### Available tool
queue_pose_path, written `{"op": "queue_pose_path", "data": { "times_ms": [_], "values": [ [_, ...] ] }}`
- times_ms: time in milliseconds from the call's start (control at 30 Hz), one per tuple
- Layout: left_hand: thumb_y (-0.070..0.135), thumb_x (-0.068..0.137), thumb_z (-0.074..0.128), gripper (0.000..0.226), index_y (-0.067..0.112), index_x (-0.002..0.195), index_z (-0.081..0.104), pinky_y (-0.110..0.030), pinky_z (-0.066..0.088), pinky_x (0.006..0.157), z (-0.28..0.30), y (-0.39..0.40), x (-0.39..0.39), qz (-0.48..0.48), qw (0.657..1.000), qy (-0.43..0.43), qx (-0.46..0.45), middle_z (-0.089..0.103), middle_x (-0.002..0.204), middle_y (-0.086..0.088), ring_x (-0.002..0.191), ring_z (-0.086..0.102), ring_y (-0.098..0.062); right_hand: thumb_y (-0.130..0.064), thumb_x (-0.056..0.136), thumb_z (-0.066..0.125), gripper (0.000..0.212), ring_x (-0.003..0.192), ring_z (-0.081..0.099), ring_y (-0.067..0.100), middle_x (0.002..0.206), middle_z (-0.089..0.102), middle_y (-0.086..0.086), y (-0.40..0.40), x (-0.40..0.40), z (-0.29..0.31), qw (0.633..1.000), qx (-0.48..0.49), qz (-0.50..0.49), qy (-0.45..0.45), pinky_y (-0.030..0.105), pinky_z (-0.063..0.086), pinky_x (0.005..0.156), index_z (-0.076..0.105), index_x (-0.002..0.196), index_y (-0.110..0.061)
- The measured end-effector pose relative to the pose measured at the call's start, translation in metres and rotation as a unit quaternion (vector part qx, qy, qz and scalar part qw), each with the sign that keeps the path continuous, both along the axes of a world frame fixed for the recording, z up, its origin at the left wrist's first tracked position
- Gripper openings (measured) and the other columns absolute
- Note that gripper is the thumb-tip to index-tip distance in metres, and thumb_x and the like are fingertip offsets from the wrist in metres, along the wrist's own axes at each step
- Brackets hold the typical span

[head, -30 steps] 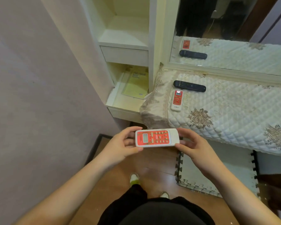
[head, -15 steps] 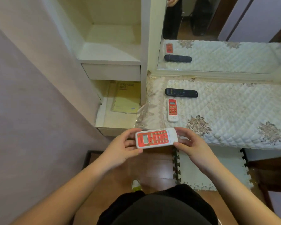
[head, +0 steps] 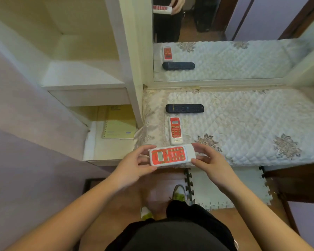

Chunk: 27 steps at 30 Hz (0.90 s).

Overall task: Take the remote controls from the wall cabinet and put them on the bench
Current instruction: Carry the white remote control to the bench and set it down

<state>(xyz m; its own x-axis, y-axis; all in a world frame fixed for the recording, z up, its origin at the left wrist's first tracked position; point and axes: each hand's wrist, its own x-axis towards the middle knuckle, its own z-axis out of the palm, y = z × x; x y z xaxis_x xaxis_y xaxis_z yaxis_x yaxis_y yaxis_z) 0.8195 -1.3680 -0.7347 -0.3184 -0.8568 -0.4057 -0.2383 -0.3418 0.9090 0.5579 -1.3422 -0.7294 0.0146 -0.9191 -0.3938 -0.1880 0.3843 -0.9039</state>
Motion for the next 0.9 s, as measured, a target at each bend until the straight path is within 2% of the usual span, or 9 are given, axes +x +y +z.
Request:
{"op": "queue_pose_path", "data": {
  "times_ms": [100,167,267,367,467,567,733,900],
  "values": [
    [-0.007,0.076,0.074,0.061,0.028,0.121,0.054,-0.022,0.056,0.078,-0.007,-0.019,-0.018,-0.002,1.0,-0.022,-0.001,0.062,0.114,-0.01,0.097,0.068,-0.014,-0.002,0.088,0.064,0.046,0.101,0.065,0.004,0.122,0.061,-0.01,-0.019,-0.018,-0.009,1.0,0.014,-0.002,0.006,0.015,0.053,0.074,0.055,0.128,-0.021],
    [-0.006,0.075,0.076,0.062,0.028,0.122,0.054,-0.023,0.056,0.078,-0.013,-0.032,-0.03,-0.005,0.999,-0.041,-0.004,0.061,0.114,-0.015,0.096,0.068,-0.018,-0.003,0.088,0.064,0.047,0.103,0.064,0.006,0.122,0.061,-0.008,-0.034,-0.03,-0.015,1.0,0.018,0.0,0.015,0.019,0.054,0.077,0.055,0.13,-0.02],
    [-0.005,0.075,0.076,0.061,0.021,0.126,0.053,-0.017,0.053,0.073,-0.021,-0.051,-0.05,-0.014,0.997,-0.075,-0.007,0.059,0.115,-0.014,0.092,0.067,-0.014,-0.002,0.087,0.065,0.044,0.102,0.064,0.008,0.121,0.062,-0.005,-0.055,-0.047,-0.024,0.999,0.022,0.003,0.034,0.024,0.055,0.082,0.056,0.127,-0.019],
    [-0.007,0.077,0.073,0.06,0.013,0.129,0.052,-0.011,0.05,0.07,-0.027,-0.067,-0.071,-0.017,0.995,-0.101,-0.013,0.059,0.115,-0.016,0.086,0.064,-0.01,0.002,0.087,0.062,0.043,0.097,0.063,0.003,0.118,0.062,-0.004,-0.071,-0.058,-0.032,0.999,0.027,-0.002,0.048,0.016,0.054,0.074,0.055,0.123,-0.021],
    [-0.004,0.079,0.071,0.057,0.016,0.129,0.053,-0.005,0.047,0.067,-0.028,-0.082,-0.087,-0.033,0.991,-0.129,-0.023,0.061,0.112,-0.008,0.085,0.062,-0.005,0.002,0.087,0.062,0.043,0.093,0.062,0.001,0.114,0.062,-0.002,-0.085,-0.068,-0.04,0.997,0.038,-0.017,0.058,0.011,0.052,0.067,0.056,0.124,-0.019],
    [-0.004,0.08,0.07,0.056,0.017,0.13,0.052,-0.008,0.049,0.069,-0.034,-0.095,-0.098,-0.038,0.992,-0.119,-0.018,0.06,0.11,-0.005,0.086,0.062,-0.01,0.0,0.087,0.063,0.044,0.091,0.063,0.001,0.113,0.062,-0.002,-0.098,-0.077,-0.046,0.996,0.049,-0.022,0.069,0.014,0.049,0.066,0.057,0.126,-0.02],
    [-0.002,0.08,0.071,0.063,0.013,0.137,0.048,-0.012,0.052,0.074,-0.046,-0.113,-0.113,-0.042,0.992,-0.121,-0.01,0.059,0.115,-0.004,0.085,0.061,-0.006,-0.005,0.086,0.065,0.042,0.093,0.065,0.005,0.111,0.065,-0.002,-0.112,-0.09,-0.055,0.995,0.072,-0.034,0.065,0.022,0.051,0.075,0.058,0.124,-0.021],
    [-0.002,0.08,0.072,0.075,0.013,0.144,0.036,-0.015,0.054,0.076,-0.057,-0.132,-0.127,-0.047,0.993,-0.104,0.016,0.054,0.121,-0.005,0.089,0.063,-0.007,-0.006,0.088,0.057,0.038,0.091,0.066,0.012,0.109,0.066,-0.003,-0.114,-0.096,-0.062,0.991,0.098,-0.077,0.052,0.028,0.052,0.077,0.057,0.122,-0.021]
  ]
}}
